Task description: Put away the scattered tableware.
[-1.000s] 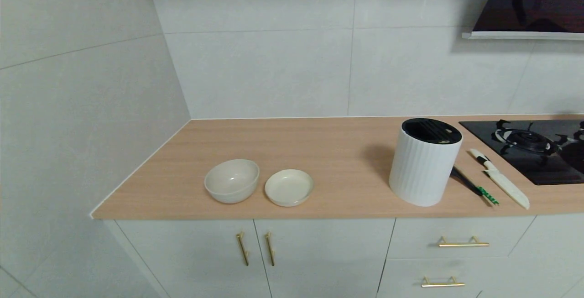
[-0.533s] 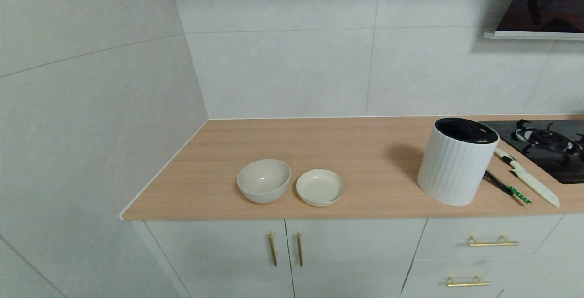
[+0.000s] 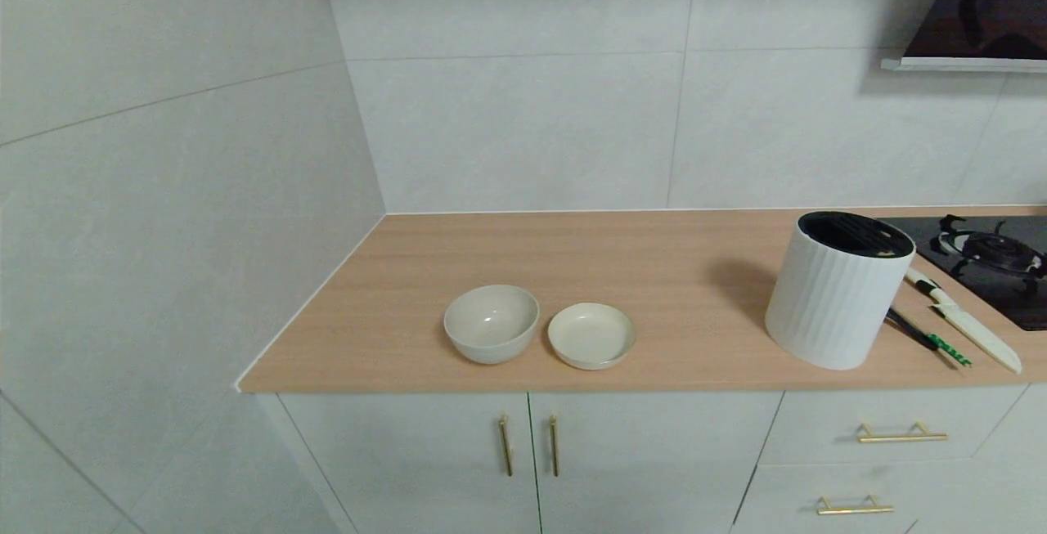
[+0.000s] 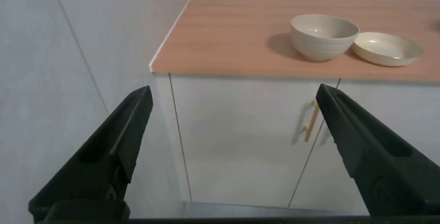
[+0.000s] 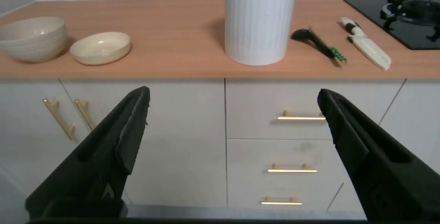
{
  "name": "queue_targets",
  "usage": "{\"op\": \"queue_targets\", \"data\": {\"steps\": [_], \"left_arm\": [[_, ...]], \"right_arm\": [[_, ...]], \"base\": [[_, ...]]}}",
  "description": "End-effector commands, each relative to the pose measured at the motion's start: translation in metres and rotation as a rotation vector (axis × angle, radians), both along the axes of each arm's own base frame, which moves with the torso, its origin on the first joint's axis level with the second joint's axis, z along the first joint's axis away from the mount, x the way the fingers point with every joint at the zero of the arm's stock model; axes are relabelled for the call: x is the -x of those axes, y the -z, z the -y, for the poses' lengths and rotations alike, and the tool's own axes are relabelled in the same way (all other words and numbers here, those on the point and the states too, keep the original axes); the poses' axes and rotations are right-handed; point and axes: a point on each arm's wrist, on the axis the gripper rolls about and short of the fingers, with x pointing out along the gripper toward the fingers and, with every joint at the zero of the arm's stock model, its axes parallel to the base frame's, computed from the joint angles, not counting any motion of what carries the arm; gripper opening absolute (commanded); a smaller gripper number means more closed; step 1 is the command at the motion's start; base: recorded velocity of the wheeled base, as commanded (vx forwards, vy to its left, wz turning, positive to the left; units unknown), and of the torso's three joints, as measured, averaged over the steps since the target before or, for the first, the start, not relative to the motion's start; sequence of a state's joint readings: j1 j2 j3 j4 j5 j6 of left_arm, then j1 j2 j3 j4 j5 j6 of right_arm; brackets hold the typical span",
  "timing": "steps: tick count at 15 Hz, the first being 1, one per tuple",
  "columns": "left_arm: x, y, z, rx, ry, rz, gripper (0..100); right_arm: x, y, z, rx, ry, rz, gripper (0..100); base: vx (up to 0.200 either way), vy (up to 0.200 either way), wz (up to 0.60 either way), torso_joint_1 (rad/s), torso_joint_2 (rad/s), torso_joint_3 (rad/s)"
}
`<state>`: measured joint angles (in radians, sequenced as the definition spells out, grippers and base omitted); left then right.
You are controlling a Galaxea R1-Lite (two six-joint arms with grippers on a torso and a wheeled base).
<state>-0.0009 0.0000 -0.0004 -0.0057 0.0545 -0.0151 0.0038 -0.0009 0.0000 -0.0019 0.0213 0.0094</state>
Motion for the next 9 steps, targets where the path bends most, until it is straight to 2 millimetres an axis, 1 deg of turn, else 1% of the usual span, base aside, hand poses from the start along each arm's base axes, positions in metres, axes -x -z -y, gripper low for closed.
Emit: {"op": "queue_targets", "data": {"steps": [1, 5, 9], "left_arm": [[-0.0001, 0.0000, 0.0000, 0.000, 0.000, -0.002, 100], [-0.0001, 0.0000, 0.0000, 0.000, 0.000, -0.002, 100], [-0.0001, 0.0000, 0.0000, -0.001, 0.000, -0.002, 100]], "right_arm": [[-0.0001, -0.0001, 0.0000, 0.000, -0.001, 0.000, 100], [-0.0001, -0.0001, 0.0000, 0.000, -0.001, 0.000, 100], [-0.0001, -0.0001, 0.0000, 0.000, -0.001, 0.000, 100]], "base": [[0.000, 0.200, 0.00, -0.002, 0.01, -0.002], [0.000, 0.200, 0.00, 0.005, 0.00, 0.001], [0.000, 0.000, 0.00, 0.000, 0.00, 0.000]]}}
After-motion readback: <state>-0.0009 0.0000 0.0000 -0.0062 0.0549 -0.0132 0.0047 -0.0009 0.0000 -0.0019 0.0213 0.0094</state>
